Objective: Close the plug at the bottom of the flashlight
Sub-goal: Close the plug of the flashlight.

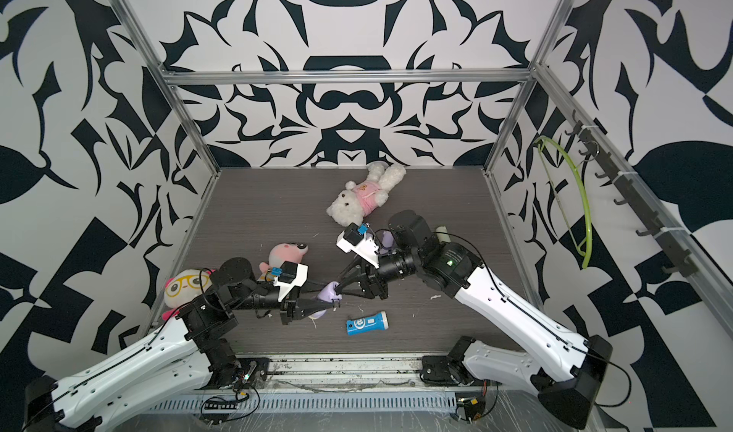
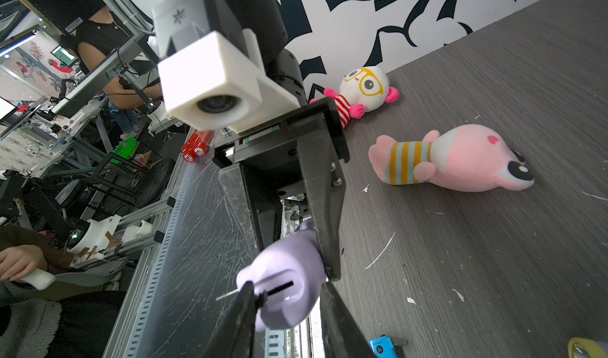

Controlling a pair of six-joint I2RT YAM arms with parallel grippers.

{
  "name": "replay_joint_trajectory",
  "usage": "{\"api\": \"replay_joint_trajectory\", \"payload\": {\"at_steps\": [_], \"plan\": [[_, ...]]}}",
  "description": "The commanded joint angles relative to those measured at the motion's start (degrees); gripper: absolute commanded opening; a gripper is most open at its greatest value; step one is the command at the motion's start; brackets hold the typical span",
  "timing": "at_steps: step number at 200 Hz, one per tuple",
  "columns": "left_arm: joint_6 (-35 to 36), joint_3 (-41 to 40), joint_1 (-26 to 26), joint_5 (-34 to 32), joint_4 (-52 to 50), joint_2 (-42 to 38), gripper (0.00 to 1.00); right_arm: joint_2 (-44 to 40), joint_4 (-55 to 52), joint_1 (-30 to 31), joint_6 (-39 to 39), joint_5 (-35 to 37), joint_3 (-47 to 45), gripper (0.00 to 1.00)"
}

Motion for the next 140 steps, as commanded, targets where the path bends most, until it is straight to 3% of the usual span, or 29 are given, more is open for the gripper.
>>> {"api": "replay_joint_trajectory", "payload": {"at_steps": [1,140], "plan": [[-0.01,2.97,-0.06,0.67,1.96,-0.1,0.02,-0.55,-1.67,0.34,-1.02,-1.47,0.81,0.36],[-1.45,3.41,-0.09,3.04,3.6,0.69,0.02,0.51,-0.17,0.78,-1.04,-0.84,-0.63,0.31]]}}
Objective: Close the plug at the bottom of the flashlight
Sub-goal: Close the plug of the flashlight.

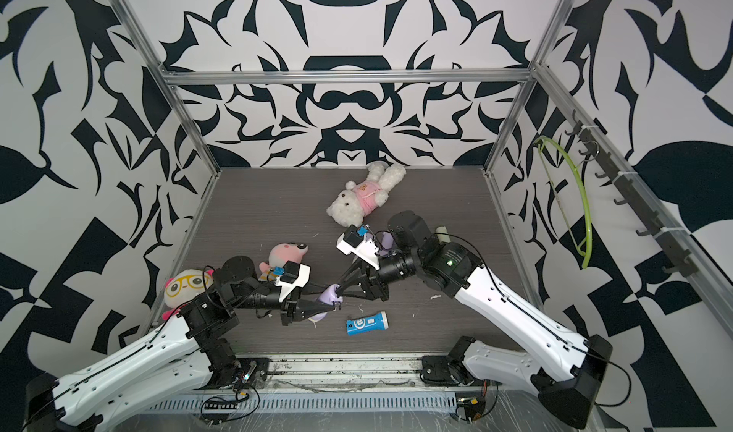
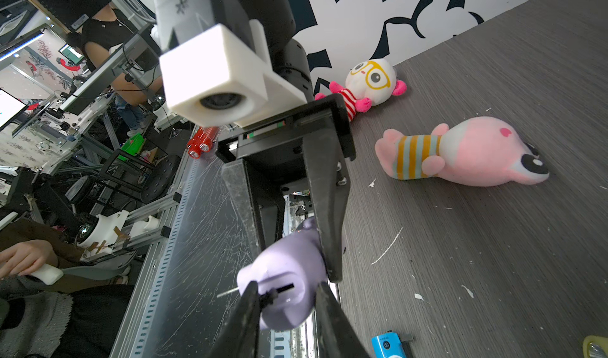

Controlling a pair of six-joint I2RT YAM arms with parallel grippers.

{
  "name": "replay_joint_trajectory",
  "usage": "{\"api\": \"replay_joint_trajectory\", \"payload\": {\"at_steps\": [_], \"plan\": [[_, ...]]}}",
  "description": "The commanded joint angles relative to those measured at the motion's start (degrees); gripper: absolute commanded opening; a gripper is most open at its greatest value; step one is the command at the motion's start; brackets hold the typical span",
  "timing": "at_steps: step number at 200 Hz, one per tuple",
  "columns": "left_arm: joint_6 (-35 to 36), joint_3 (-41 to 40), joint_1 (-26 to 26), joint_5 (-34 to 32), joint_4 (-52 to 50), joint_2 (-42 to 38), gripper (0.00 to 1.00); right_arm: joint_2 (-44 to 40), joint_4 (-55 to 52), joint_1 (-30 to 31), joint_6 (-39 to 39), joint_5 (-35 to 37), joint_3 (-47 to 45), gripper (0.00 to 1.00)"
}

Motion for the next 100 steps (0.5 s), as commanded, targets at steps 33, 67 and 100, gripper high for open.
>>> {"api": "replay_joint_trajectory", "payload": {"at_steps": [33,67,100], "plan": [[-0.41,2.67,-0.13,0.7,4.23,-0.12,0.02,0.44,-0.48,0.57,-0.84,-1.85,0.28,0.35],[-0.32,2.49,-0.06,0.52,4.71,0.3,0.02,1.02,-1.05,0.96,0.1,-3.32,0.06,0.37],[-0.23,2.57,-0.1,0.43,4.49,0.32,0.02,0.5,-0.84,1.36,0.3,-2.7,-0.28,0.38]]}}
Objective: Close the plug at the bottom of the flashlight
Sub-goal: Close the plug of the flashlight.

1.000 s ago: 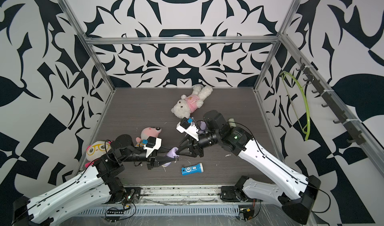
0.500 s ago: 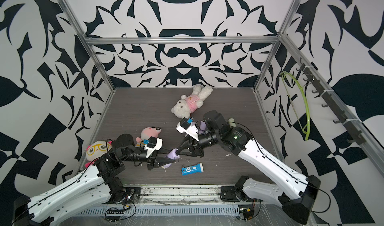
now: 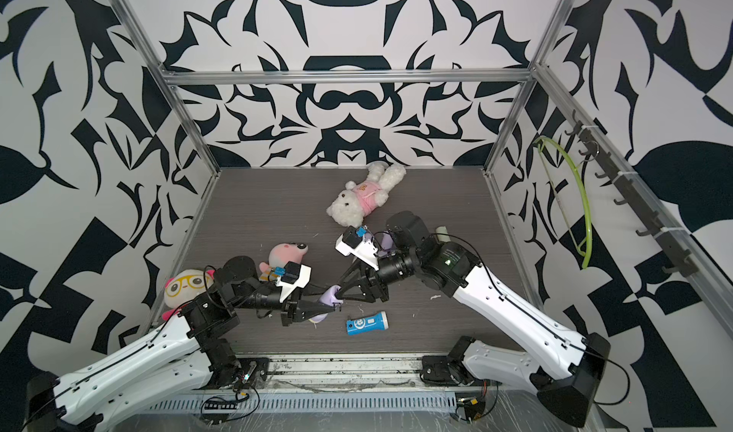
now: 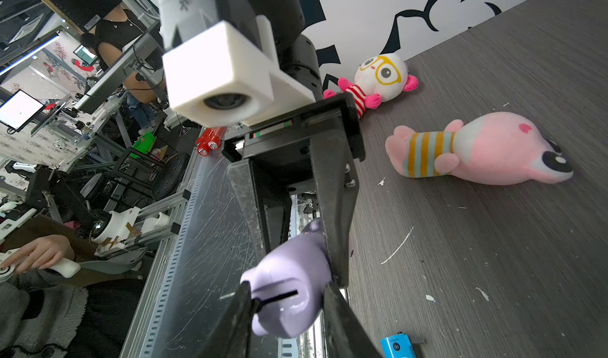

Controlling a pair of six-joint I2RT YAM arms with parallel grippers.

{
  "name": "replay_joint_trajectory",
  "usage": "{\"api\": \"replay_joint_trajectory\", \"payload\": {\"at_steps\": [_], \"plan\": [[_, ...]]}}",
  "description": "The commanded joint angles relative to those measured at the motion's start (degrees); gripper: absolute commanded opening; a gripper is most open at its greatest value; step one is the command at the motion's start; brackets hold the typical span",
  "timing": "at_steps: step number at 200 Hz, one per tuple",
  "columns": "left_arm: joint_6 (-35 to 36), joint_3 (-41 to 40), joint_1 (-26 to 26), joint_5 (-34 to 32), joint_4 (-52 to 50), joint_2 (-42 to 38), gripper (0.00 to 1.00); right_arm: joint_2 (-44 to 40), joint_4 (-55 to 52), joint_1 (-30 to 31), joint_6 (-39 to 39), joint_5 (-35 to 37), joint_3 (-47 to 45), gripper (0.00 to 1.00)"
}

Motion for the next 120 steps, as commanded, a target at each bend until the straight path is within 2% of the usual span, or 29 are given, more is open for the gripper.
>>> {"api": "replay_joint_trajectory", "payload": {"at_steps": [1,120], "plan": [[-0.03,2.57,-0.13,-0.14,4.08,-0.18,0.02,-0.09,-0.49,1.16,0.0,-0.8,-0.29,0.38],[0.32,3.09,0.12,-1.42,3.96,-0.36,0.01,-0.91,0.44,2.06,-0.97,2.12,-2.26,0.38]]}}
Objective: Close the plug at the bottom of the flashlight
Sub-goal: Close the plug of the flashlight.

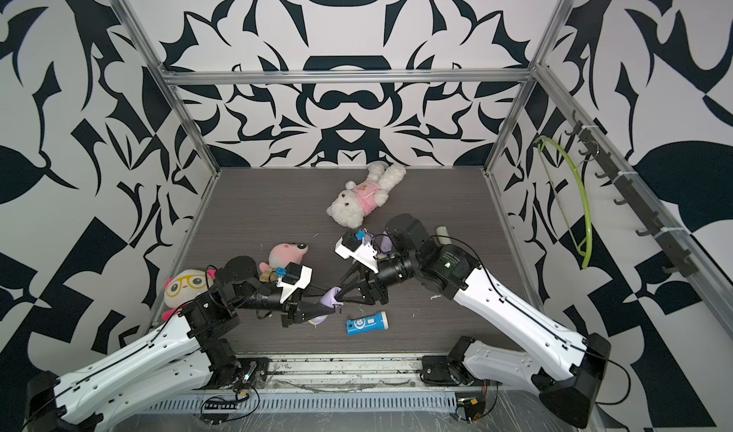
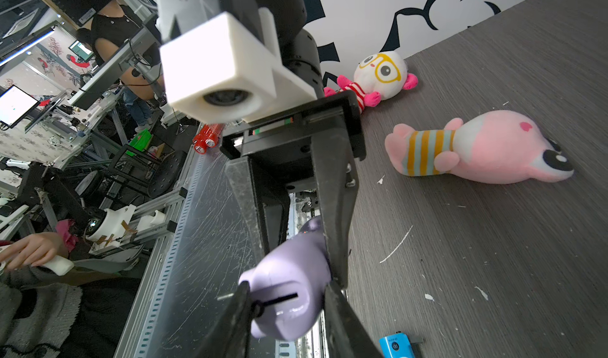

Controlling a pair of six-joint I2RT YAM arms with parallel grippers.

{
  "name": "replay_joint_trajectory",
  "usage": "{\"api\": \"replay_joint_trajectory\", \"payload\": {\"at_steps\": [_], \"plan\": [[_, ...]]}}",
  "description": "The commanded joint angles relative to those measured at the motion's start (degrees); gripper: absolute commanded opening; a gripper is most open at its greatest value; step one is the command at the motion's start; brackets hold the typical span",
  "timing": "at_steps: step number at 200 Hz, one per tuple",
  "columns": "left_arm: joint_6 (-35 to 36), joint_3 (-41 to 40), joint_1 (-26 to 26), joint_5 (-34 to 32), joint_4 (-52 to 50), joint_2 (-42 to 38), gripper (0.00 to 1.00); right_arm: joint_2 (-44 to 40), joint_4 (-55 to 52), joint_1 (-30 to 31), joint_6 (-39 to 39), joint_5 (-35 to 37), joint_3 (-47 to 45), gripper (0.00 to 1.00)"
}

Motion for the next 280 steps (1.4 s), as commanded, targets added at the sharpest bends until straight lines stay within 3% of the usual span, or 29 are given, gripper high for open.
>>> {"api": "replay_joint_trajectory", "payload": {"at_steps": [1,100,162,189,199,222,256,280], "plan": [[0.19,3.1,0.2,-1.61,4.74,-0.38,0.01,-0.19,-0.57,1.1,-0.86,0.78,-0.93,0.38],[-0.47,4.51,0.2,1.16,5.45,1.01,0.01,2.49,1.39,1.1,-1.9,0.8,-1.13,0.12],[-0.12,5.35,0.2,2.26,4.4,1.38,0.01,4.29,2.44,0.13,-1.85,3.46,-0.51,0.06],[-0.11,5.62,0.2,1.73,3.35,1.71,0.01,4.17,4.21,-3.14,2.21,12.75,-0.01,0.0],[-0.69,6.23,0.21,-0.63,1.69,2.35,0.01,4.06,4.08,-4.0,4.01,19.98,0.4,0.0],[-7.18,9.76,0.2,-13.65,-3.8,6.12,0.03,3.66,2.24,-4.18,6.37,36.85,0.22,0.05],[-12.59,16.14,0.2,-26.09,-11.94,13.82,0.08,3.19,-2.12,-4.18,11.81,57.43,-1.44,0.06],[-15.45,19.3,0.2,-35.53,-16.36,18.17,0.07,3.25,-6.28,-4.25,15.57,67.23,-2.63,0.08]]}}
